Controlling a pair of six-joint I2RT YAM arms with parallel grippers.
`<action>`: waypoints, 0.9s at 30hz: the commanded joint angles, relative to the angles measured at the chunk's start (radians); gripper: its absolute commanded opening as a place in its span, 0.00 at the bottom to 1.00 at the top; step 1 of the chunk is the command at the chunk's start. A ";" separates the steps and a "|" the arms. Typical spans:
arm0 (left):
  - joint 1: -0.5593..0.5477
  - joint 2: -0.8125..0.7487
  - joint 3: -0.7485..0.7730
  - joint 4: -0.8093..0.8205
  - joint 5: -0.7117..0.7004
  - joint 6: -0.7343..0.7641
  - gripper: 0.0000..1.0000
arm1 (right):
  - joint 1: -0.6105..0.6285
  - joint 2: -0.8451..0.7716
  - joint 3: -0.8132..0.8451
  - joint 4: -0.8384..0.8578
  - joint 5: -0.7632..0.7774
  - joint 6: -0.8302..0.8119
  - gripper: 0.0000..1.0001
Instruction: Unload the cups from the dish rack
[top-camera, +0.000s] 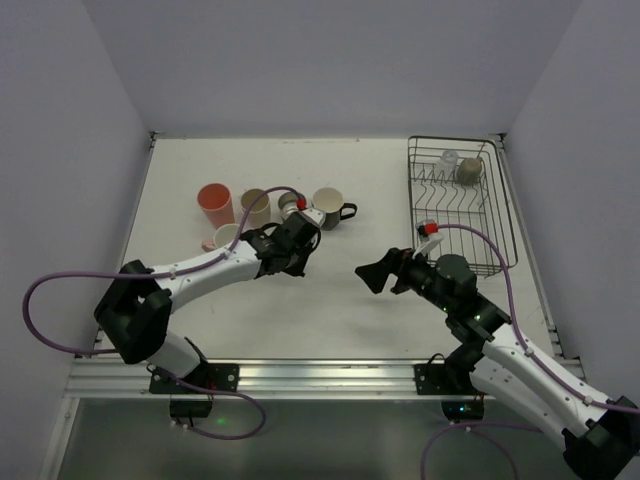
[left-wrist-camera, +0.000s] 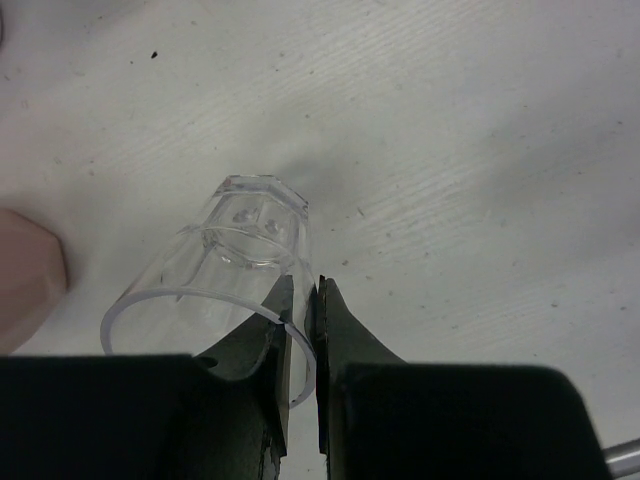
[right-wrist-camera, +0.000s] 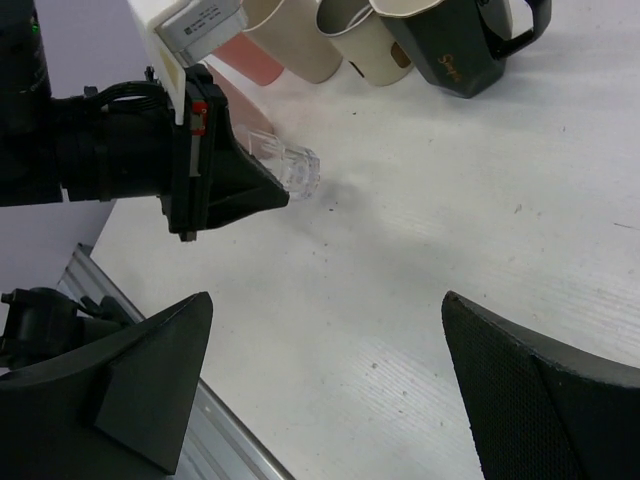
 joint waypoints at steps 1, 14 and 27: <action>-0.009 0.040 0.053 -0.013 -0.115 0.017 0.00 | 0.002 -0.021 -0.017 -0.003 0.047 -0.022 0.99; -0.008 0.160 0.082 0.015 -0.169 0.007 0.28 | 0.001 -0.072 -0.035 -0.035 0.114 -0.025 0.99; -0.008 -0.042 0.142 0.012 -0.176 0.040 0.64 | -0.010 0.022 0.106 -0.088 0.284 -0.045 0.93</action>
